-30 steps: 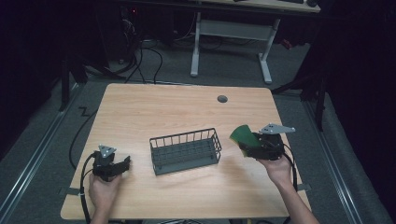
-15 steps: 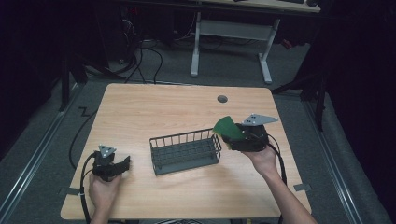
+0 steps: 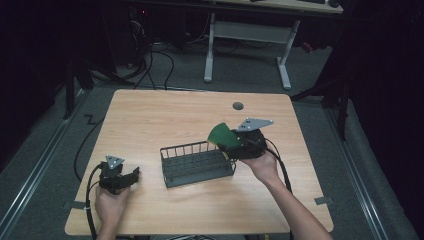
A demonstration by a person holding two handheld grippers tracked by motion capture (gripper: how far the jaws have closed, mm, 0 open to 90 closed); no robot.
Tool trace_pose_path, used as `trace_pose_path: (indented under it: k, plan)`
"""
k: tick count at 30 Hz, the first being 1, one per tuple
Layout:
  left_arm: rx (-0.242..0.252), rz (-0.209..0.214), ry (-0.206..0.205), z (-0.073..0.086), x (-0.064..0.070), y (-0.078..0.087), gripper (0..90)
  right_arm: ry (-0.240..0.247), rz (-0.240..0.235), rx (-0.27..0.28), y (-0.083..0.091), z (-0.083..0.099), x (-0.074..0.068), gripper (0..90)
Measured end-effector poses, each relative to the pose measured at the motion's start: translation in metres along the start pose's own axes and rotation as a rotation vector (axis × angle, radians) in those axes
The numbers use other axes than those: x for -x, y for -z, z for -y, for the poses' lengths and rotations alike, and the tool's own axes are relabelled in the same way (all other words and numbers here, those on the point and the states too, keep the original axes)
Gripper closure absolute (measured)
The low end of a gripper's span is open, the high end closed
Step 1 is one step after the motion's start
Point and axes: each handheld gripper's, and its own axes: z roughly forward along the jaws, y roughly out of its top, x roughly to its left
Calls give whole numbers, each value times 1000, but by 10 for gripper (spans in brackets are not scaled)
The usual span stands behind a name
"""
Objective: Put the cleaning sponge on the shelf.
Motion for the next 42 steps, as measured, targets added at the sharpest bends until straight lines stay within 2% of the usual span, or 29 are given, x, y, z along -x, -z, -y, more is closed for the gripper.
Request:
trace_pose_path:
  k: [9,19,33,42]
  plan:
    - [0,0,0,0,0,0,280,26,-19,-28,-19,-4,-11,301]
    - [0,0,0,0,0,0,280,35,-3,-53,-37,-2,-17,300]
    - [0,0,1,0,0,0,281,46,33,-85,-49,3,-22,299]
    - [2,1,1,0,0,0,282,22,14,-85,-52,10,-19,297]
